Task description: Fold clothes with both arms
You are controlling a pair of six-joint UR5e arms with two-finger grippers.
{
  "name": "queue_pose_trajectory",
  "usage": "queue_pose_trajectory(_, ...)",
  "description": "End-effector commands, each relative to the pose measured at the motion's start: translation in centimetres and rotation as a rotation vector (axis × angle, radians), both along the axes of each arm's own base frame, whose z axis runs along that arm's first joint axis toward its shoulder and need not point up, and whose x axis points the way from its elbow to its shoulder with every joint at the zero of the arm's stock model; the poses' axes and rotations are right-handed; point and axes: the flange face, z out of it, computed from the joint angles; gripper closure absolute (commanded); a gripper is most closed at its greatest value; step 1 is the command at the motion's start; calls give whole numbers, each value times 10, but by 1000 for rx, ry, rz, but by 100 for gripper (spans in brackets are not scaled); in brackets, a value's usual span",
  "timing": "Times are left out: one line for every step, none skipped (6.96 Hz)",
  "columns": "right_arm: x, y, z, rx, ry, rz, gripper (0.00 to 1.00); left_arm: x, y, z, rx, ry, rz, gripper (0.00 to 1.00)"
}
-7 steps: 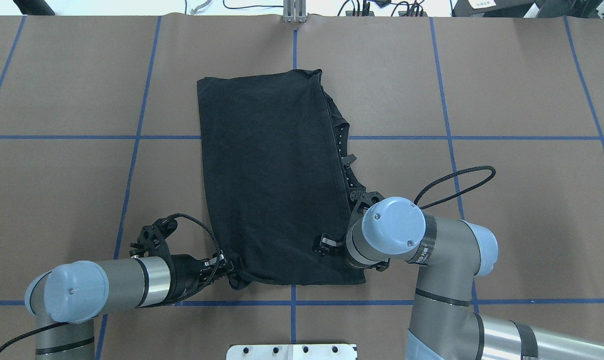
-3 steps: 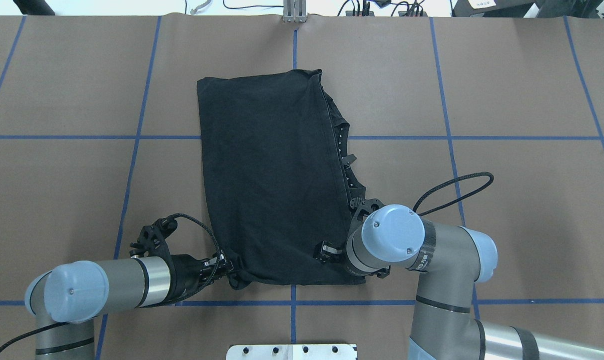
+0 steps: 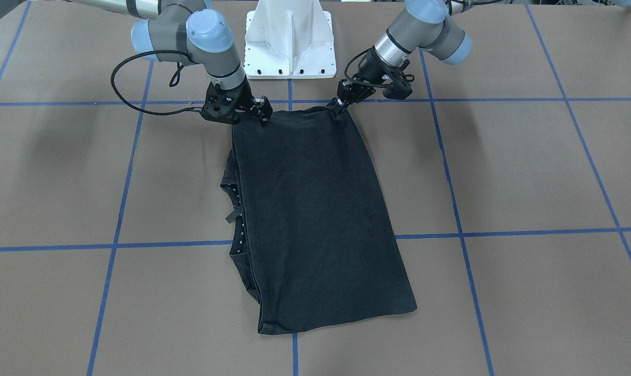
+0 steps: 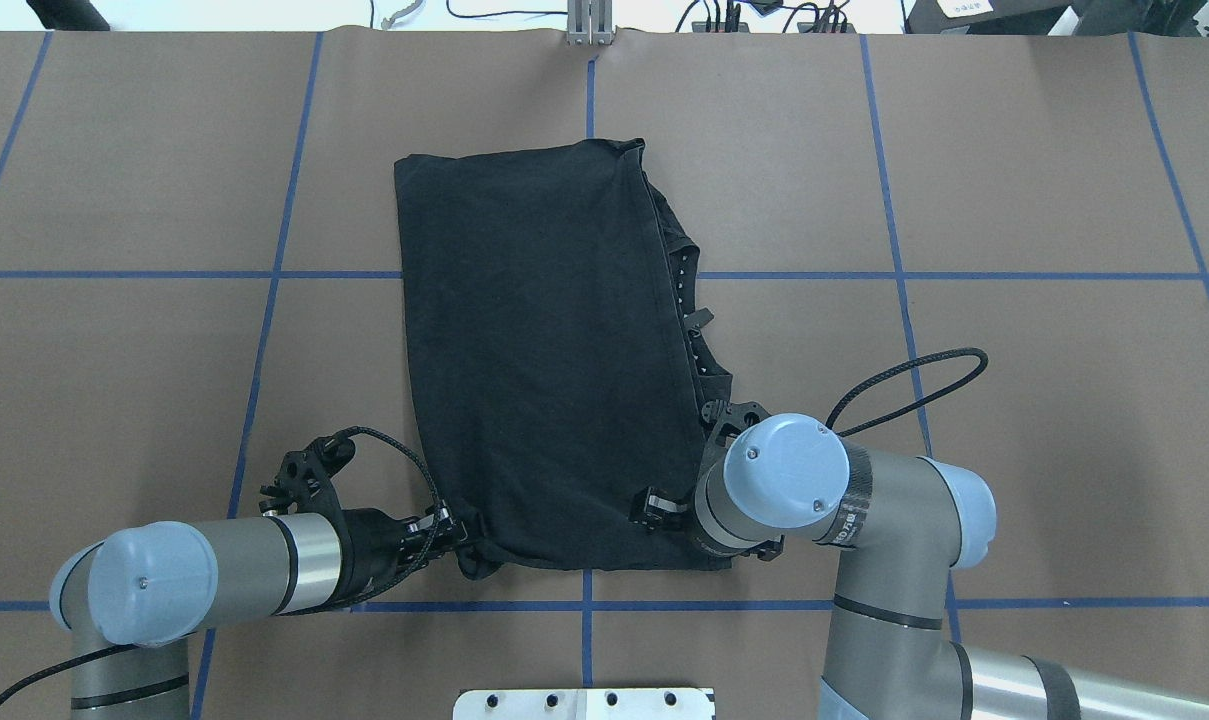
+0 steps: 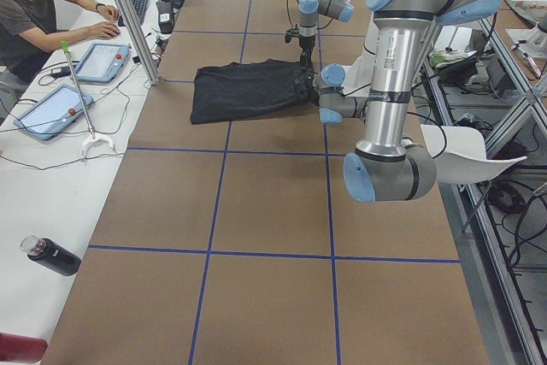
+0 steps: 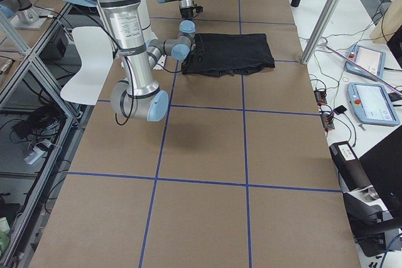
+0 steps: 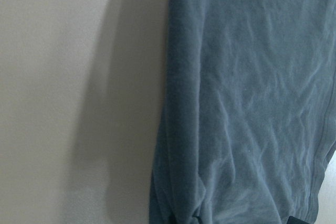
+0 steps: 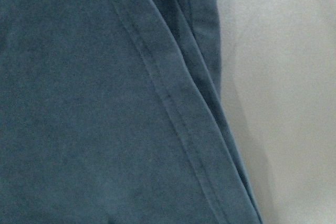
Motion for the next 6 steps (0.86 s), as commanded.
queue_pose_trajectory(-2, 1, 0, -2, 2, -4, 9, 0, 0, 0, 0, 0, 0, 100)
queue_pose_trajectory(-2, 1, 0, -2, 2, -4, 20, 0, 0, 1, 0, -1, 0, 100)
queue_pose_trajectory(-2, 1, 0, -2, 2, -4, 41, 0, 0, 0, 0, 0, -1, 100)
queue_pose_trajectory(-1, 0, -2, -2, -3, -4, 60, -1, 0, 0, 0, 0, -1, 100)
queue_pose_trajectory(-2, 1, -1, -2, -2, -5, 73, -1, -1, 0, 0, 0, -3, 100)
queue_pose_trajectory(-2, 1, -2, -2, -3, -5, 84, -1, -1, 0, 0, 0, -3, 100)
